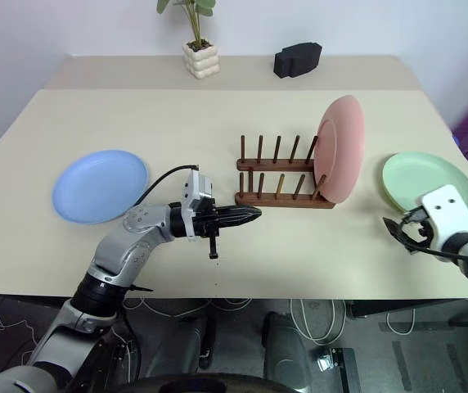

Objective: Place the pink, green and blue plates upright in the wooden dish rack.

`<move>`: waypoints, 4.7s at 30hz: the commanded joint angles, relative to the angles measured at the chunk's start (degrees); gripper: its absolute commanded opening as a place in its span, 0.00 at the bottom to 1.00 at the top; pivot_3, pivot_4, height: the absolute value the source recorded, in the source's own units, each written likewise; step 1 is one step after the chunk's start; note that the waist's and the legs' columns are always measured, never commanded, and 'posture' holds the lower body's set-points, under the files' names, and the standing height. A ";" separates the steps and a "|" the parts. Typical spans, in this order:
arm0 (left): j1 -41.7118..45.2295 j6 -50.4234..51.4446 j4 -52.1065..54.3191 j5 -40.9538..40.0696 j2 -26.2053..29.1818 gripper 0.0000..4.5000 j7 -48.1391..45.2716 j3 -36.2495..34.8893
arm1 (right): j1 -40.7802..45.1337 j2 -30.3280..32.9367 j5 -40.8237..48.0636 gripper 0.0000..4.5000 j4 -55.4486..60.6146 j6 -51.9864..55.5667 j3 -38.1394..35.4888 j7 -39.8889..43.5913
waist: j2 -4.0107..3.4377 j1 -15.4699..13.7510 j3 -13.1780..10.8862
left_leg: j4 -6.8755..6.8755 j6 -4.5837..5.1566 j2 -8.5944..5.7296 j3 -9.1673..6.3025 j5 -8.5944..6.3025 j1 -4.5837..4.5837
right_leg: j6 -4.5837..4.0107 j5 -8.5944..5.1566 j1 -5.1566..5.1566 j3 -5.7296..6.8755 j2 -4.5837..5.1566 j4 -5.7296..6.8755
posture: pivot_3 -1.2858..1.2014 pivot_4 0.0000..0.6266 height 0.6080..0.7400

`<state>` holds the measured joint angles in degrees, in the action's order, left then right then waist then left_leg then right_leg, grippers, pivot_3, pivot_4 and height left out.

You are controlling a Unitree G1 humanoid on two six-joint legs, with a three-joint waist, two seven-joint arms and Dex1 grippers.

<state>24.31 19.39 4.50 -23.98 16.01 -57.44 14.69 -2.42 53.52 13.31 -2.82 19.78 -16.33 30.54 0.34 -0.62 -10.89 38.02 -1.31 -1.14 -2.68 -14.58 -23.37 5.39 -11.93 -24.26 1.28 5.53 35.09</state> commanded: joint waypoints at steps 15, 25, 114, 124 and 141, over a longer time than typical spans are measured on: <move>-0.40 -0.31 2.68 -0.16 0.89 0.00 1.47 -0.62 | 10.70 -3.18 -9.28 0.00 -16.91 -12.46 4.07 -1.13 | 0.02 -0.04 0.00 | 0.01 0.00 -0.02 -0.01 0.00 0.01 | 0.02 0.01 0.04 -0.02 0.00 0.01 | 0.52 0.24 1.00; 0.15 -0.41 2.02 -0.10 0.66 0.00 0.95 -0.32 | 11.07 -2.17 -10.34 0.00 -4.19 -13.79 -4.53 -9.85 | -0.13 0.08 -0.01 | 0.01 0.00 -0.02 0.02 0.00 0.01 | 0.02 0.01 0.01 -0.05 0.00 0.03 | 0.52 0.24 1.00; 0.14 -3.49 0.85 1.17 3.54 0.00 4.36 -4.01 | 20.30 -29.25 67.43 0.98 29.44 14.89 -1.02 -30.57 | 0.00 0.03 -0.08 | -0.03 0.02 0.04 0.09 -0.01 -0.01 | 0.02 0.01 -0.11 -0.18 -0.04 0.05 | 0.52 0.24 1.00; -0.44 -3.80 0.58 1.00 3.55 0.00 3.91 -3.87 | 20.69 -26.42 65.89 0.98 31.26 15.13 -1.87 -30.60 | 0.00 0.00 -0.08 | -0.03 0.03 0.05 0.09 -0.01 -0.02 | 0.02 0.01 -0.11 -0.18 -0.04 0.04 | 0.52 0.24 1.00; 1.16 -2.77 0.58 1.10 4.00 0.00 4.04 -4.85 | 25.86 -7.59 46.05 0.98 30.56 13.41 -0.87 -15.32 | 0.01 -0.05 -0.10 | -0.04 0.03 0.04 0.12 -0.02 -0.06 | 0.02 0.00 -0.15 -0.17 -0.03 -0.01 | 0.52 0.24 1.00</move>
<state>23.99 16.94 4.13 -22.98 19.50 -53.46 11.42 20.96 43.34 64.25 26.56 35.57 -17.80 10.62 0.36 -0.67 -10.99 37.98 -1.29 -1.10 -2.56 -14.59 -23.44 5.41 -11.94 -24.41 1.11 5.50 35.08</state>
